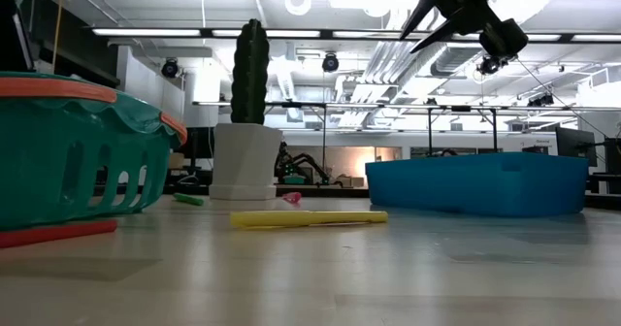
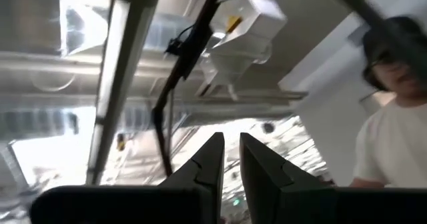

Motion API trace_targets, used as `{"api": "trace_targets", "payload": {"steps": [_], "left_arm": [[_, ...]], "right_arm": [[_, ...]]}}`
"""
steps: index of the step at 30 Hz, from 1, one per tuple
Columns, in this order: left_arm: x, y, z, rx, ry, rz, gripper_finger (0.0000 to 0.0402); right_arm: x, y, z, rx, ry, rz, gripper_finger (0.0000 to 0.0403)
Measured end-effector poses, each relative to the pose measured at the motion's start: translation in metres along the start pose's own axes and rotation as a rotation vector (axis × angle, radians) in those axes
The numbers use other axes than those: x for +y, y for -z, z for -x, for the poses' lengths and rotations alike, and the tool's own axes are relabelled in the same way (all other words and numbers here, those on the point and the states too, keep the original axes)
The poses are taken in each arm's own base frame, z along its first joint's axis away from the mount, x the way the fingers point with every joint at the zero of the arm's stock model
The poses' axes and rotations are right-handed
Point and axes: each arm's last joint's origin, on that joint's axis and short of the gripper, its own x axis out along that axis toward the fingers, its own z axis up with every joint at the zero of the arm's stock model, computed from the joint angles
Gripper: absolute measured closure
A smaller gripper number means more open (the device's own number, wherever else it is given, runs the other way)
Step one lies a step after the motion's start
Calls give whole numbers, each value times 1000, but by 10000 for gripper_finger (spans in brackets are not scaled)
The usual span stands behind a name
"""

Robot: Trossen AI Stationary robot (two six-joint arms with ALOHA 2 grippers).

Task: Sort pens & pencils
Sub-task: Put the yellow pen into the green basket

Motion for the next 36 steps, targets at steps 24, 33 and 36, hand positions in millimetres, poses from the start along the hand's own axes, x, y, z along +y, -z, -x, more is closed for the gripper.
{"api": "trace_targets", "payload": {"steps": [24,33,36], "left_arm": [[1,6,3,127,-73,-86,364],[1,4,4,97,-54,-76,364],[0,2,3,51,-10,-40,364]], "right_arm": [[-1,1,0,24,9,7,322],[-3,1,0,26,24,13,322],[-2,1,0,25,23,12,322]]}}
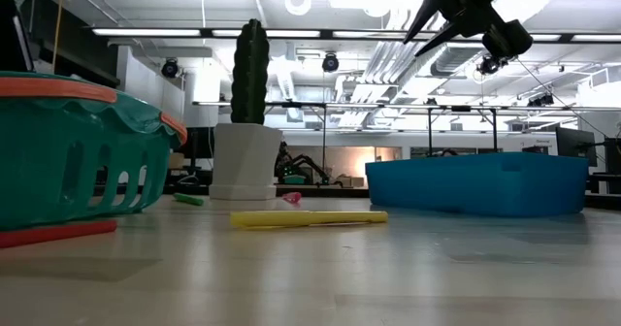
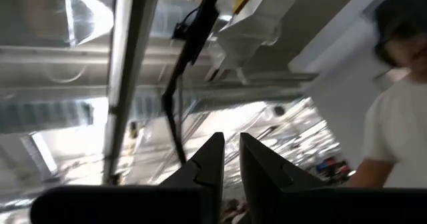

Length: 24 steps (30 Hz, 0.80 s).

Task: Sort pens & pencils
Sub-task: Put the yellow pen into the green basket

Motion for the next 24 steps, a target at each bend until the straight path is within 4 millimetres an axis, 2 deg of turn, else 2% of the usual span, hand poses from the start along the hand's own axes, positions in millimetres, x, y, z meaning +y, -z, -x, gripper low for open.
{"api": "trace_targets", "payload": {"steps": [10,15,24], "left_arm": [[-5,-3,0,-99,160,208,364],[-6,-5,1,-153,220,258,364],[-3,-19,5,-398,377,293,364]], "right_arm": [[6,-1,0,-24,-55,25,322],[10,-2,1,-58,-93,32,322],[20,-2,-3,-80,-176,16,322]]}}
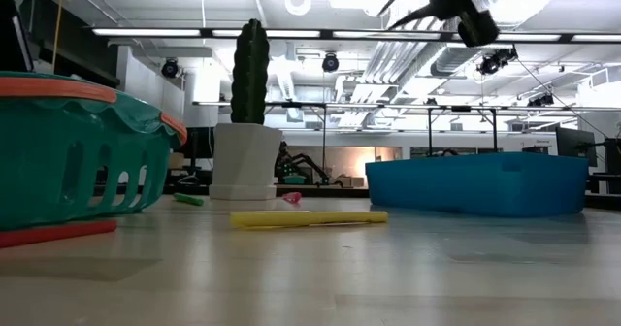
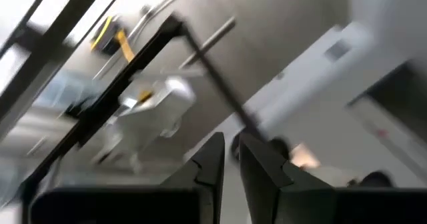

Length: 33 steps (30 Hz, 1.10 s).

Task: Sort pens & pencils
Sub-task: Put the yellow pen into the green basket

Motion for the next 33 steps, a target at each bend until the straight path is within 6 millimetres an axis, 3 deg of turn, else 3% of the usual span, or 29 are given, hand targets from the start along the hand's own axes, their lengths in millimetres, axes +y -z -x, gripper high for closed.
{"api": "trace_targets", "payload": {"steps": [7,15,23,33], "left_arm": [[-1,-3,0,-48,48,66,364],[-4,-8,0,-155,201,-1,364],[-7,-3,0,-119,239,-75,364],[-4,10,-1,89,57,-122,364]], "right_arm": [[4,9,-24,-9,-36,30,322],[5,23,-55,59,-94,5,322],[8,23,-59,27,-128,-16,322],[10,20,-58,16,-141,-28,322]]}}
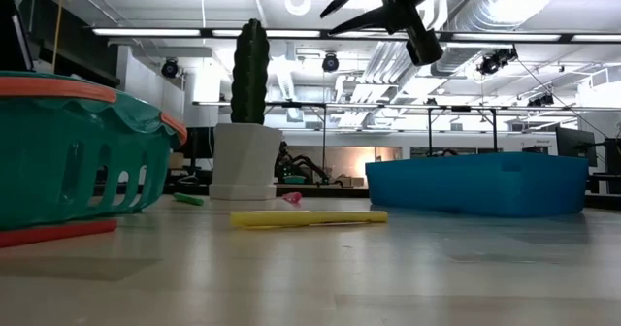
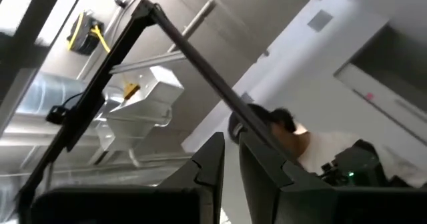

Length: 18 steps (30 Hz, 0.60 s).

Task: Sort pens & pencils
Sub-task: Put the yellow pen into the green basket

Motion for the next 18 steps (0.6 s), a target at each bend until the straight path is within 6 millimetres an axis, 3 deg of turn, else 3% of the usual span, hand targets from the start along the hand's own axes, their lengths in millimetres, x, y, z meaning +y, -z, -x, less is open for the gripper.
{"api": "trace_targets", "payload": {"steps": [9,18], "left_arm": [[2,4,0,81,-81,-47,364],[3,25,4,485,-370,-15,364]], "right_arm": [[0,-1,0,-6,0,-15,322],[1,-1,0,-7,-6,-19,322]]}}
